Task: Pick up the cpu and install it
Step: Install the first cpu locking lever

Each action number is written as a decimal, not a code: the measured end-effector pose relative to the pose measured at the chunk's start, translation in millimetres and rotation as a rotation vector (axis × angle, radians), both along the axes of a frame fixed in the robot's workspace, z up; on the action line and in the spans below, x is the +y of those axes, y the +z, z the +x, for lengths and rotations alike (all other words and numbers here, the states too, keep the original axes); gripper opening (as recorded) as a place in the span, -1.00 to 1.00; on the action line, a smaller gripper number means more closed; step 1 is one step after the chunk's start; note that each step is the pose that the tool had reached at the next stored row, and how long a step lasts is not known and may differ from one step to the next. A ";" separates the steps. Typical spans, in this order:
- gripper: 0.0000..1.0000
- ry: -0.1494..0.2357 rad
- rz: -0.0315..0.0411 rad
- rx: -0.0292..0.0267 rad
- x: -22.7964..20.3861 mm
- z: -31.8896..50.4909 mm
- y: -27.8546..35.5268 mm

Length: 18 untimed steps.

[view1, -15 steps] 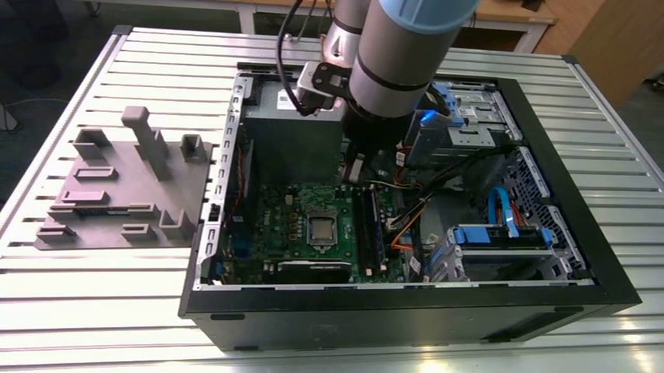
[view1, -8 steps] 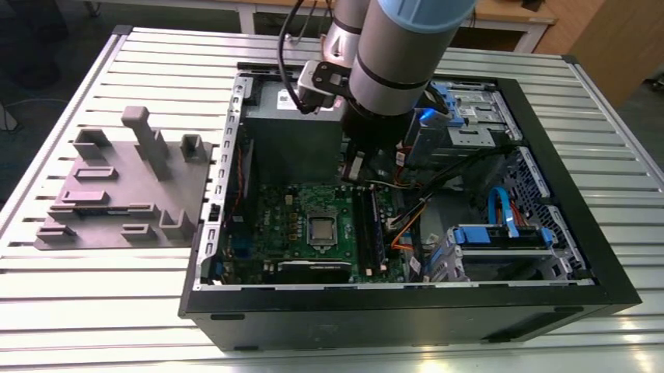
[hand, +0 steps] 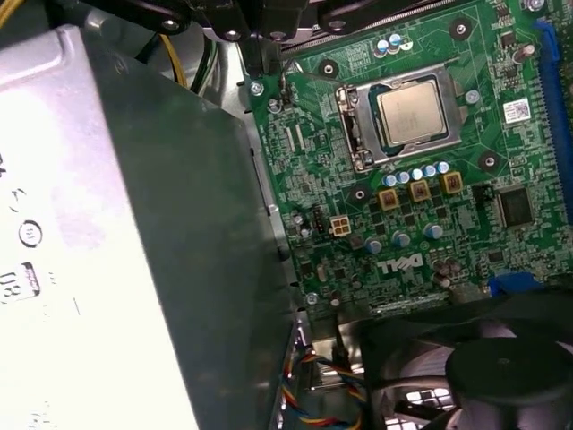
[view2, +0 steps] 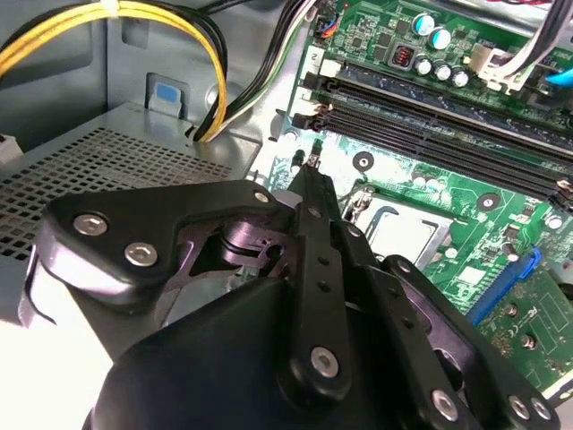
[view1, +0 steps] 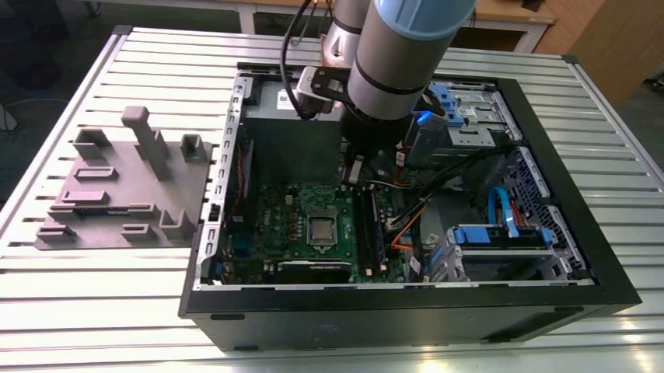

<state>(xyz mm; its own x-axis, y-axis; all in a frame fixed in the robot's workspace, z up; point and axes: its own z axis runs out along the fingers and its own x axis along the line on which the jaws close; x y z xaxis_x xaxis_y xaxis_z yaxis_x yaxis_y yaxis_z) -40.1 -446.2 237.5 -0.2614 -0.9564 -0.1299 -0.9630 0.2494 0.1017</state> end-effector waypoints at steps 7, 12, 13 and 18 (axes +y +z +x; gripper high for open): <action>-0.79 0.009 -0.0353 0.0001 -0.5 -1.5 -0.2; -0.79 0.018 -0.0442 -0.0004 -1.4 -6.2 -0.2; -0.79 0.024 -0.0442 -0.0006 -1.6 -7.1 -0.2; -0.79 0.055 -0.0443 -0.0042 -4.6 -8.9 -0.1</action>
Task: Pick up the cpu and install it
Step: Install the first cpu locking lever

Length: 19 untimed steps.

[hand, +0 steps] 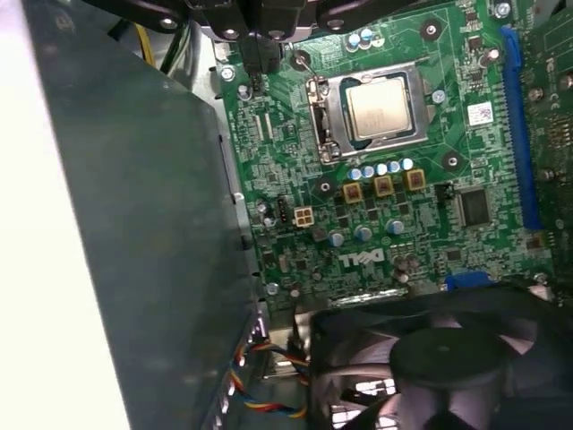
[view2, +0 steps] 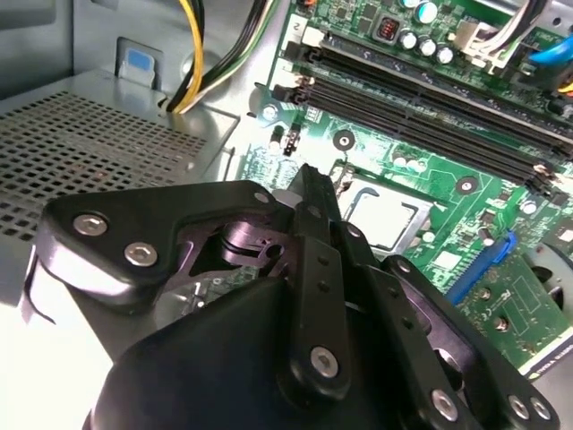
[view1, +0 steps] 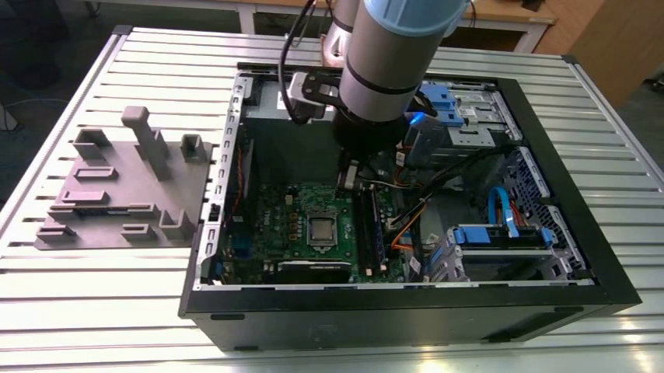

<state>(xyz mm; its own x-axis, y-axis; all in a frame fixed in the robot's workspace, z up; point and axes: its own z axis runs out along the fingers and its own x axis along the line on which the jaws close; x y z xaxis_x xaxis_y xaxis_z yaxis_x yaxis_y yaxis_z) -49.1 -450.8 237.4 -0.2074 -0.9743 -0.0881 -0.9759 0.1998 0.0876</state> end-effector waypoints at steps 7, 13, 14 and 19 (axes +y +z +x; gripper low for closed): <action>-0.79 0.006 0.0002 -0.0003 -4.2 0.0 0.0; -0.79 0.058 0.0001 -0.0033 -5.6 -0.2 0.0; -0.79 0.061 0.0000 -0.0037 -5.7 -0.2 0.1; -0.79 0.071 0.0000 -0.0093 -5.9 -0.3 2.2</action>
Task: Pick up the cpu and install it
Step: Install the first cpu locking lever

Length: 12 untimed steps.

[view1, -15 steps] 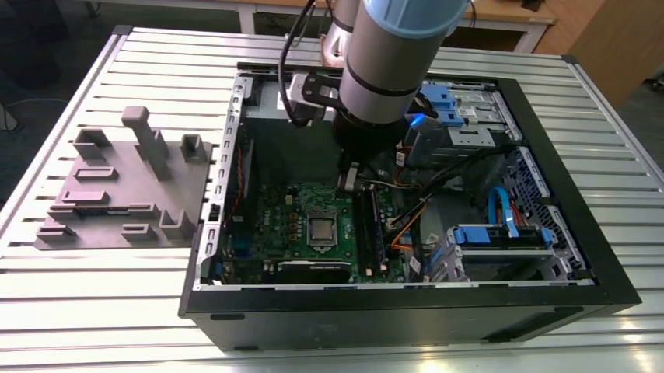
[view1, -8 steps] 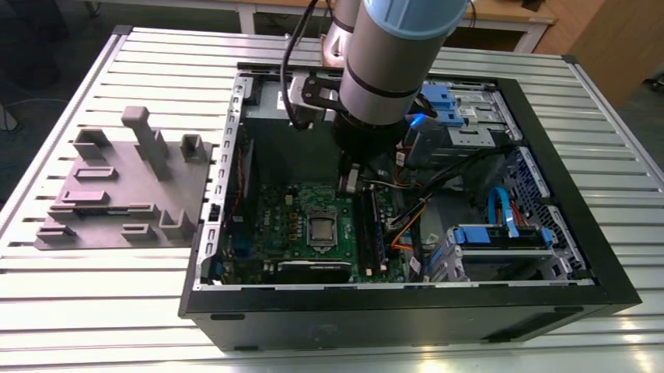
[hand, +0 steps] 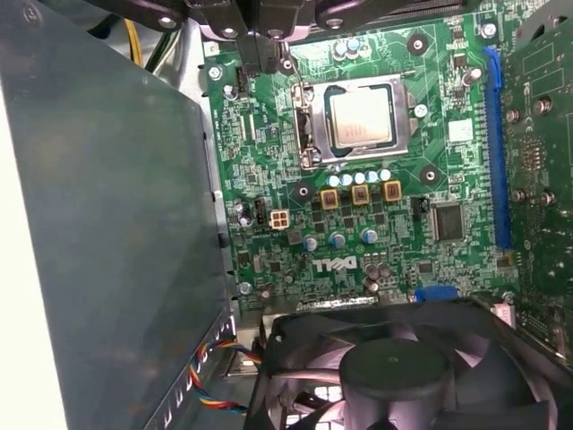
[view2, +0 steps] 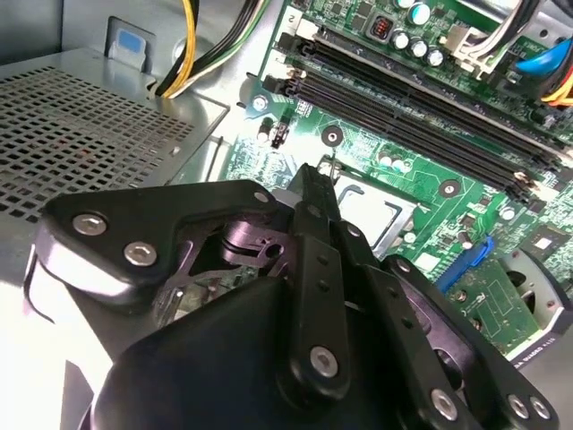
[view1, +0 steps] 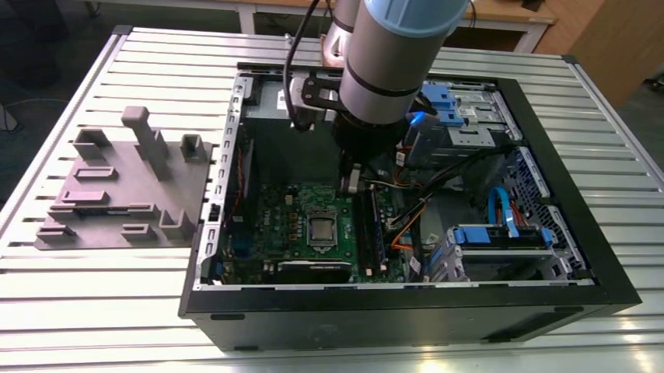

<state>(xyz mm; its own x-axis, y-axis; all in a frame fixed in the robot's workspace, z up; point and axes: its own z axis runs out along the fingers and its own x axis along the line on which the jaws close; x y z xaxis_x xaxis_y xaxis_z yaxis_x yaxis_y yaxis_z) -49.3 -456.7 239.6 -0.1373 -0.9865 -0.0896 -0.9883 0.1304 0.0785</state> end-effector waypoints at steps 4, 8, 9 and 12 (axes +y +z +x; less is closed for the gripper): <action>-0.79 0.028 -0.0002 -0.0051 -0.6 -0.8 0.4; -0.79 0.046 -0.0067 -0.0047 -1.7 -1.2 0.5; -0.79 0.049 -0.0102 -0.0049 -2.0 -1.2 0.4; -0.79 0.058 -0.0237 -0.0046 -2.8 -1.4 0.4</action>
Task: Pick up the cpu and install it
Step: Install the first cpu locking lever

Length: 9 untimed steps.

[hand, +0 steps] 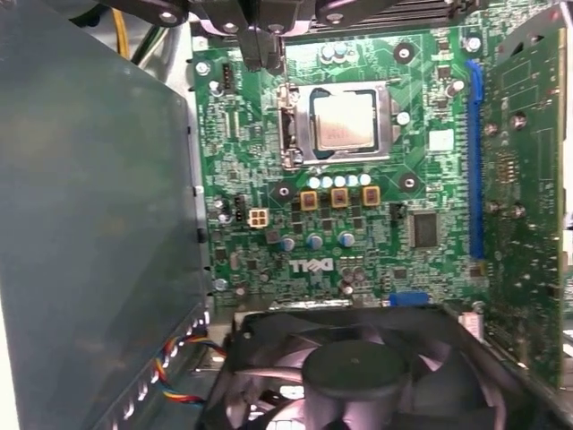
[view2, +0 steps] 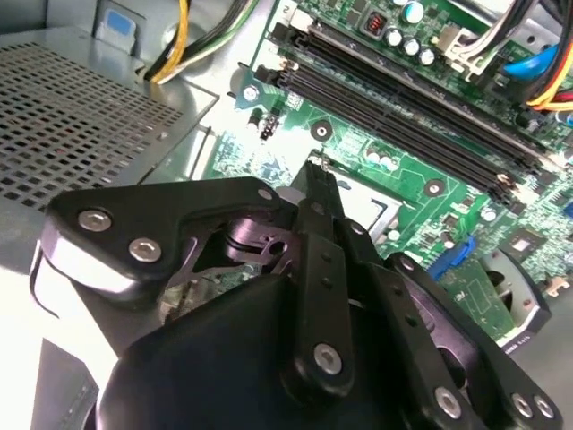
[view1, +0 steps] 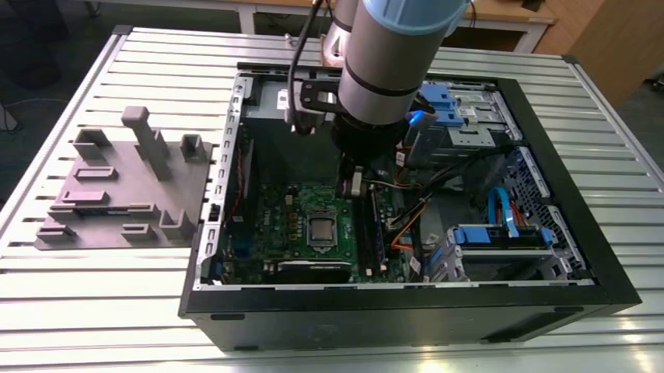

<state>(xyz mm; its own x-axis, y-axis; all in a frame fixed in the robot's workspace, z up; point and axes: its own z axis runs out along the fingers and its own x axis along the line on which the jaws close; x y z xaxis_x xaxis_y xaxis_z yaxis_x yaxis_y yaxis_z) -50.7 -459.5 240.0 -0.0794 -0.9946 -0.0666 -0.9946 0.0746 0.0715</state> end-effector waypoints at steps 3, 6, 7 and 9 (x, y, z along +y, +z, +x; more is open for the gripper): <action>-0.79 0.005 -0.0116 0.0000 -1.5 -0.2 -0.1; -0.79 0.008 -0.0245 0.0000 -2.8 -0.2 -0.5; -0.79 0.009 -0.0285 0.0001 -3.8 -0.3 -0.5; -0.79 0.010 -0.0295 0.0001 -4.4 -0.3 -0.7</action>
<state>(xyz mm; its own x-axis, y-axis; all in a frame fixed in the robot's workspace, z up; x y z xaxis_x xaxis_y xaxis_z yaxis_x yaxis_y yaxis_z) -51.1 -463.9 239.2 -0.0696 -0.9969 -0.0372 -0.9953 0.0669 0.0695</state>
